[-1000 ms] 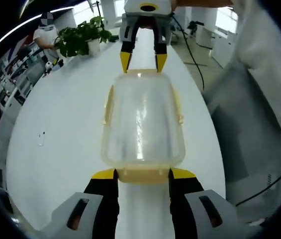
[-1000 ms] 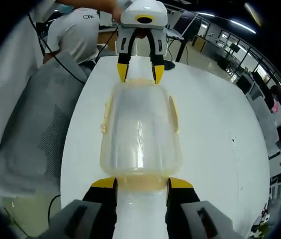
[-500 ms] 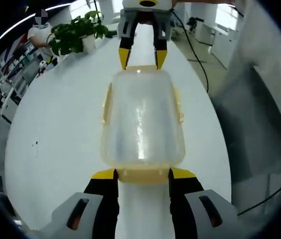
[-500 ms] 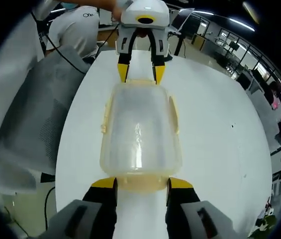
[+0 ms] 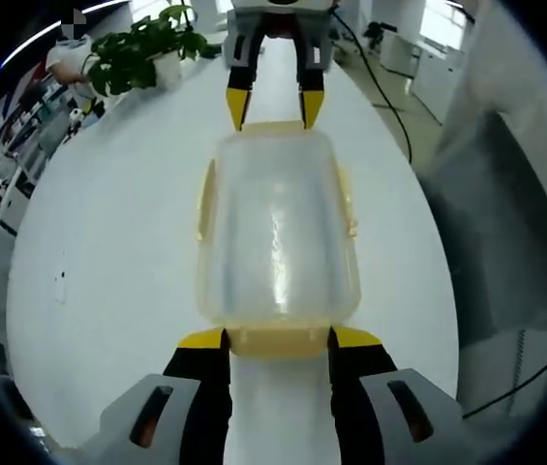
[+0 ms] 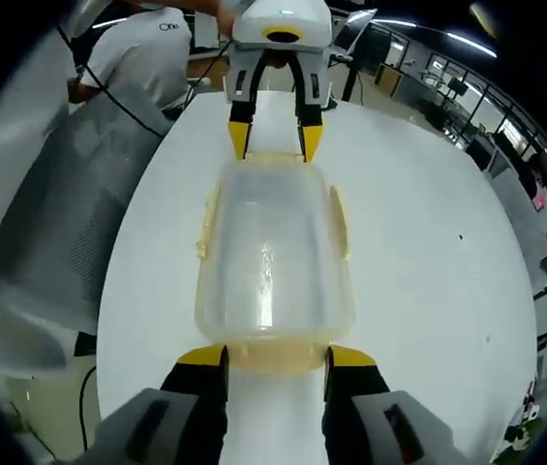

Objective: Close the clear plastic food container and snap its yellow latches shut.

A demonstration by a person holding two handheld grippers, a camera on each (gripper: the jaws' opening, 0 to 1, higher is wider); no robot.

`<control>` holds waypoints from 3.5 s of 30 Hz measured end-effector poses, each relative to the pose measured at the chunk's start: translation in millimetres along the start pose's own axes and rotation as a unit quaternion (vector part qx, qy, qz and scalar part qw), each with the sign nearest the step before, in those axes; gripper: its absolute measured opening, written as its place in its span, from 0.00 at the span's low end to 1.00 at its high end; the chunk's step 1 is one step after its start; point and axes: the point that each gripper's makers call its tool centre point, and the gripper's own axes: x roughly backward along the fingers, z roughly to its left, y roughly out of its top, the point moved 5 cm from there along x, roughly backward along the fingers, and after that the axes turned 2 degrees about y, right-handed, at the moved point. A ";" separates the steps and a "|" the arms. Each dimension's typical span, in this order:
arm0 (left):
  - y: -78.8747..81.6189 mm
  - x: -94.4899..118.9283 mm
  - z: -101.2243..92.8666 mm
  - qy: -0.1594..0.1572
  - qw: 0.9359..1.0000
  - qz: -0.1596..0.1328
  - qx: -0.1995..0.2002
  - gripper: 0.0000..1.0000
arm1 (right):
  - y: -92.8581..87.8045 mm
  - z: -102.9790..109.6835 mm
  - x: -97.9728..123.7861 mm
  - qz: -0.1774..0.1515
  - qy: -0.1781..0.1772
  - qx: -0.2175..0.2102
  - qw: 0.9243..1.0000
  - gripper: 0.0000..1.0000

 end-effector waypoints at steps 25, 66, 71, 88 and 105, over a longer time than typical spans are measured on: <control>-1.7 -1.7 -3.2 0.004 1.000 0.003 0.012 0.38 | -2.8 4.1 -0.6 0.014 -0.006 -0.004 1.000 0.43; -2.4 3.9 -2.3 0.044 0.825 -0.106 0.554 0.55 | 7.3 -4.0 8.5 -0.109 -0.085 -0.468 0.873 0.32; 0.7 -3.5 -6.5 0.036 0.812 -0.106 0.573 0.47 | 9.6 -1.0 -2.4 -0.094 -0.076 -0.473 0.873 0.34; 12.5 -18.2 -15.5 0.042 0.818 -0.083 0.568 0.45 | 22.5 2.3 -8.6 -0.065 -0.085 -0.479 0.871 0.29; 12.4 -14.8 -15.9 0.046 0.815 -0.109 0.567 0.47 | 16.6 5.2 -7.8 -0.099 -0.077 -0.510 0.851 0.30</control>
